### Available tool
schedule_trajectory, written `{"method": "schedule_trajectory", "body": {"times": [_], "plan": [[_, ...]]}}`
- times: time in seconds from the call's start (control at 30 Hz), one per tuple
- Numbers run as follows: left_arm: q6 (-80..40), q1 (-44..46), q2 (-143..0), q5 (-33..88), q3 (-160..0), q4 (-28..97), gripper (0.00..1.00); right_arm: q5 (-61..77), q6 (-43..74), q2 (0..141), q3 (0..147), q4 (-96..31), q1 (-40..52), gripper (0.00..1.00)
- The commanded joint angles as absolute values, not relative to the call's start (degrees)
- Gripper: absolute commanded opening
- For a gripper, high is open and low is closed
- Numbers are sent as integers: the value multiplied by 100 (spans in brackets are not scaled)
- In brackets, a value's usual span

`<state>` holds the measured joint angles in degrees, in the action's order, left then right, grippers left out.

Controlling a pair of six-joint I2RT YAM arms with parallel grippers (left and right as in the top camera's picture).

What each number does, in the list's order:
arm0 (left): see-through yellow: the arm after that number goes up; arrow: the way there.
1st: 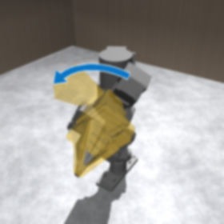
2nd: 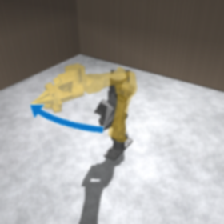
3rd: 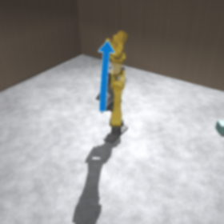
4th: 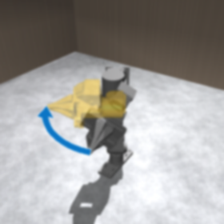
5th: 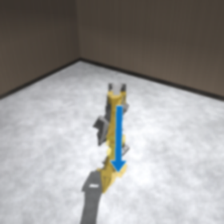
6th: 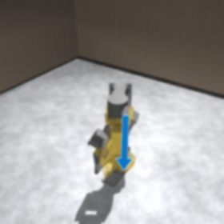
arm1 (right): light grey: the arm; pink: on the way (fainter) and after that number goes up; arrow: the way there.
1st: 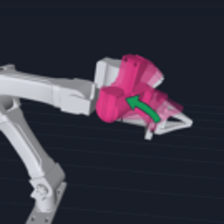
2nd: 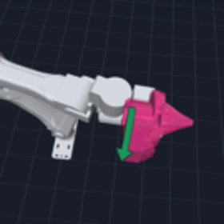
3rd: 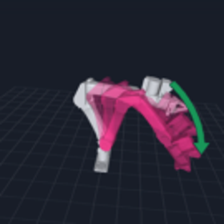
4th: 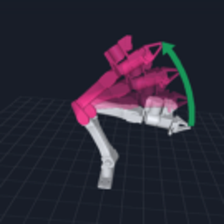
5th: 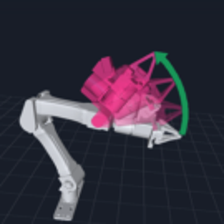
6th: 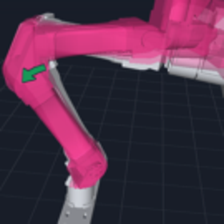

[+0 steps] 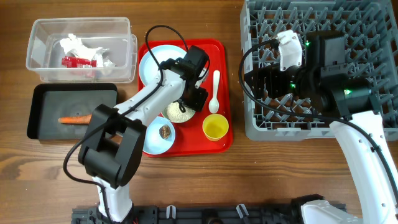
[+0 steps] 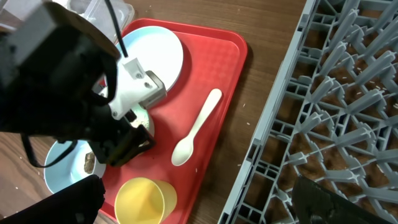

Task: Sort waste into correct bins and load items into the dishwasher rack
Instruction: 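Grasp the rim of the green rice bowl with the left gripper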

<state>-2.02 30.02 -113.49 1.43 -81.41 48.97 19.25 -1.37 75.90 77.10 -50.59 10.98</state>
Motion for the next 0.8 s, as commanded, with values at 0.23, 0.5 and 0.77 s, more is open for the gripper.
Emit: {"method": "schedule_trajectory", "body": {"times": [0.23,0.5,0.77], "plan": [[-895,3194,-11714,-141,-8197,4908,4,1916,-91,7629,7789,-5043,1096,100],[-1479,3205,-11716,-67,-8197,4912,4,1914,-137,7629,7789,-5041,1096,100],[-1767,3203,-11627,47,-8232,5201,4,1916,-132,7629,7789,-5019,1096,100]]}}
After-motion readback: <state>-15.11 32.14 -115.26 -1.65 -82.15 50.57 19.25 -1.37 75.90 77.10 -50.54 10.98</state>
